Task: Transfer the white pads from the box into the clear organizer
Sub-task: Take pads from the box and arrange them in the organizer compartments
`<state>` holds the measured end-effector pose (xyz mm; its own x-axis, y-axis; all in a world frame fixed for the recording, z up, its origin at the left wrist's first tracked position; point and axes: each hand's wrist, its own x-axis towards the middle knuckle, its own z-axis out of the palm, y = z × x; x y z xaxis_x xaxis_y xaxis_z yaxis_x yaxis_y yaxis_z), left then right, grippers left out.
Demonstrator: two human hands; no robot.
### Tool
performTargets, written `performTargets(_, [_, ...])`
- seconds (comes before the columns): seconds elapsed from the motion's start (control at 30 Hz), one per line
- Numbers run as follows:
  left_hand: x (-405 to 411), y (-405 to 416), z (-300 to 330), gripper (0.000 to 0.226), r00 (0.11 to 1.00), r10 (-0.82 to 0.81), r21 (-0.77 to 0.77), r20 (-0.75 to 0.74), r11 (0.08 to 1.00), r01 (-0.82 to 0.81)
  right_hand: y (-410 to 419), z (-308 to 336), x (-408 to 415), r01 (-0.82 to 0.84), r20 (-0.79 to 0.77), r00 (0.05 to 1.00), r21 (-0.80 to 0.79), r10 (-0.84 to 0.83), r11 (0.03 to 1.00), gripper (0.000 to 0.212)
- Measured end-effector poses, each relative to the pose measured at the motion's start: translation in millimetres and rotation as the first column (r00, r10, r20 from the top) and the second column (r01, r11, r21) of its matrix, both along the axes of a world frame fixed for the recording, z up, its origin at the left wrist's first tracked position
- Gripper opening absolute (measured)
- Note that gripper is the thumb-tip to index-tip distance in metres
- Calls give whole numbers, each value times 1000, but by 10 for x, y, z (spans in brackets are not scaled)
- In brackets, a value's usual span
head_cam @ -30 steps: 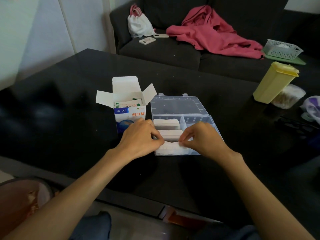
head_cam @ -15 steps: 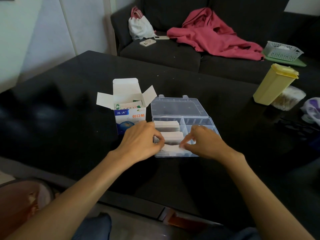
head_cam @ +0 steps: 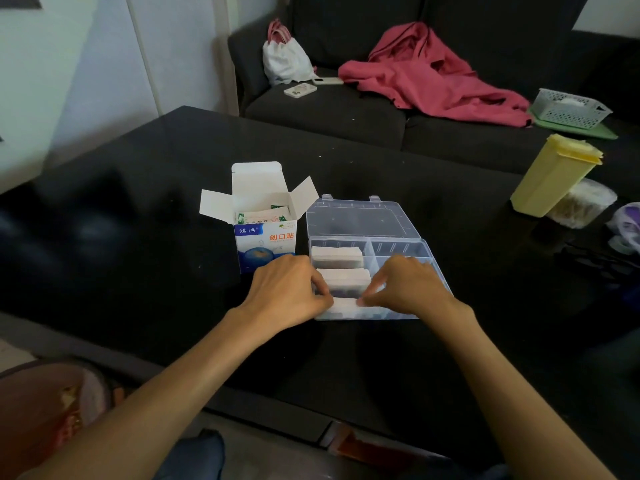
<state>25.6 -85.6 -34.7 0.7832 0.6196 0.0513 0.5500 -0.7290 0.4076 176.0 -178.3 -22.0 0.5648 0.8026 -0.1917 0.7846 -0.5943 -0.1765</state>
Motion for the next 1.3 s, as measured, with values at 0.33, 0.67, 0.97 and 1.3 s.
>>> performTargets(0.33, [31, -38, 9, 16, 998, 47, -63, 29, 997, -45, -157, 220, 114, 31, -206, 978, 209, 13, 977, 14])
performTargets(0.67, [-467, 414, 386, 32, 849, 304, 261, 431, 859, -440, 300, 758, -319, -159, -151, 937, 616, 314, 772, 23])
performTargets(0.97, [-634, 737, 218, 28, 748, 548, -336, 375, 832, -441, 1441, 694, -412, -549, -50, 832, 74, 553, 832, 23])
performTargets(1.3, [-619, 821, 208, 27, 725, 592, -662, 353, 705, -253, 1524, 647, -486, -571, -15, 821, -25, 571, 821, 30])
